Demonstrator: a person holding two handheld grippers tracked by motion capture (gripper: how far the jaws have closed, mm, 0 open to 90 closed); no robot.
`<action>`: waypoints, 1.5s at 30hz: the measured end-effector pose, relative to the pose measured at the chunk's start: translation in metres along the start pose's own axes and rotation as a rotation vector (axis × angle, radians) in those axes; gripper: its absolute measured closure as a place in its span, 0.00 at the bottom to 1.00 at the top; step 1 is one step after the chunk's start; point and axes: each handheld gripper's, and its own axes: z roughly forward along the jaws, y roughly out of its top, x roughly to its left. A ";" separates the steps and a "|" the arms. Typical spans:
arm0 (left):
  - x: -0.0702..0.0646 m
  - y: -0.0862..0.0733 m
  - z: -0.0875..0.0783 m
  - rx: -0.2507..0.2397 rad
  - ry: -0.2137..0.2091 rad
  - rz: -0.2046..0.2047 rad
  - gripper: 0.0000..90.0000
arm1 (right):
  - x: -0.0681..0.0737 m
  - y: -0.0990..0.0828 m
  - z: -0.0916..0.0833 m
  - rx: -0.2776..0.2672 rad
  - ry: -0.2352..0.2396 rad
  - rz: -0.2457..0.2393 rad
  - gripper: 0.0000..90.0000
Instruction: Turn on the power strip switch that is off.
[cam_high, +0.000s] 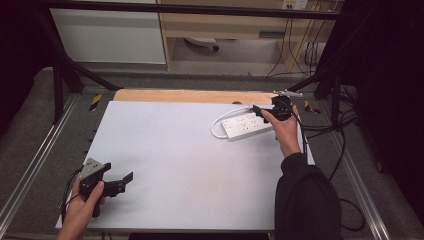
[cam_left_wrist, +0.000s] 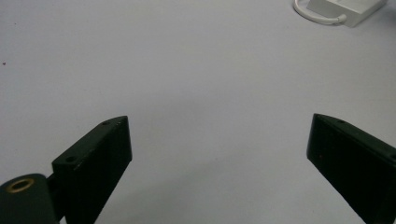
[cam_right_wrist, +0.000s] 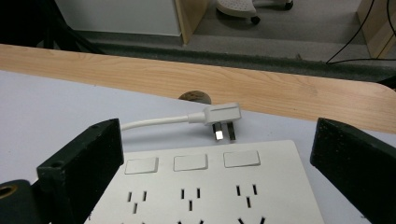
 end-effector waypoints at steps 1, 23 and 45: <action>0.000 0.000 0.000 -0.001 -0.001 -0.001 0.07 | 0.000 0.000 -0.001 0.000 -0.002 -0.002 0.04; 0.000 -0.001 -0.002 0.000 0.001 -0.002 0.07 | 0.003 0.003 -0.044 -0.017 0.041 -0.009 0.04; 0.001 -0.002 -0.003 -0.002 0.004 -0.009 0.07 | 0.024 -0.018 -0.095 -0.063 0.111 -0.067 0.04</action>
